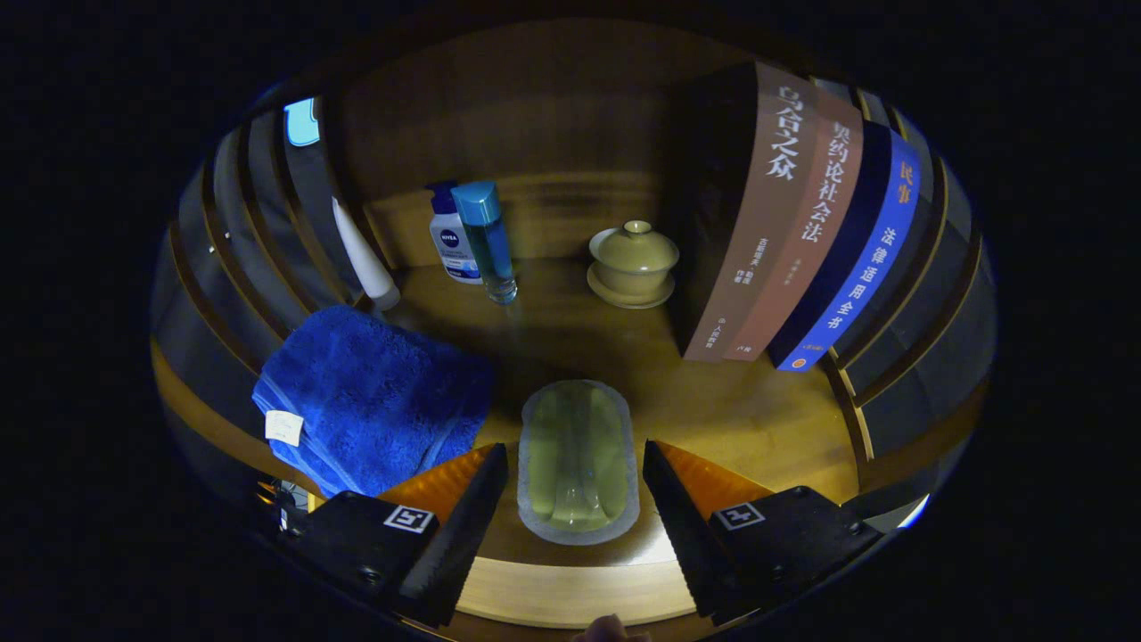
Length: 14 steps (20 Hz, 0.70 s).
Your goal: Pull open the drawer, take out the items inside it, and place them on the countertop above the cabinet.
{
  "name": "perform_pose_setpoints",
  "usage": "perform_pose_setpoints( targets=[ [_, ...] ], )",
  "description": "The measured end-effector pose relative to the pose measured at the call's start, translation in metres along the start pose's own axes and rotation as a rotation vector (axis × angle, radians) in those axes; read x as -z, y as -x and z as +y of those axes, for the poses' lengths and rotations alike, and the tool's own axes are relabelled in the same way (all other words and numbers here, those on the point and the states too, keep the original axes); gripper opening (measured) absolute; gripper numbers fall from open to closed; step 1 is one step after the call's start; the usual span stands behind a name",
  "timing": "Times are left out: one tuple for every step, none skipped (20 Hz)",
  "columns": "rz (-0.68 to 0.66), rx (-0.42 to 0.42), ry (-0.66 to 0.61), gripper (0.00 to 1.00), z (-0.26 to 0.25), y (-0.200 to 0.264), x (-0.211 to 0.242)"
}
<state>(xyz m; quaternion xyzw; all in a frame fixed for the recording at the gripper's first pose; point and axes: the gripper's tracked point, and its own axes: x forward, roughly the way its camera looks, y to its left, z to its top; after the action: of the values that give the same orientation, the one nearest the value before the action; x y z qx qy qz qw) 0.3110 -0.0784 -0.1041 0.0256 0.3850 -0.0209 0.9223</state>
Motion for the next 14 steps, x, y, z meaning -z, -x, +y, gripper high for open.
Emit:
perform_pose_setpoints(
  targets=[
    [-0.026,-0.008,-0.01,0.98,0.001,0.008,0.0],
    [-0.057,-0.023,-0.017,0.98,0.005,0.017,0.001],
    [-0.086,-0.039,-0.017,0.98,0.008,0.029,0.004],
    [-0.122,-0.051,-0.017,0.98,0.01,0.041,0.008],
    [-0.162,-0.061,-0.02,0.98,0.011,0.053,0.012],
    [-0.201,-0.073,-0.022,0.98,0.014,0.067,0.016],
    [-0.238,-0.086,-0.02,0.99,0.017,0.081,0.021],
    [-0.282,-0.097,-0.016,1.0,0.019,0.099,0.023],
    [-0.332,-0.103,-0.01,1.0,0.019,0.114,0.024],
    [-0.386,-0.111,-0.01,1.0,0.021,0.134,0.022],
    [-0.441,-0.126,-0.011,1.0,0.026,0.154,0.022],
    [-0.506,-0.135,-0.02,1.0,0.029,0.175,0.018],
    [-0.574,-0.147,-0.029,1.0,0.03,0.196,0.015],
    [-0.64,-0.156,-0.042,1.0,0.031,0.218,0.013]
  ],
)
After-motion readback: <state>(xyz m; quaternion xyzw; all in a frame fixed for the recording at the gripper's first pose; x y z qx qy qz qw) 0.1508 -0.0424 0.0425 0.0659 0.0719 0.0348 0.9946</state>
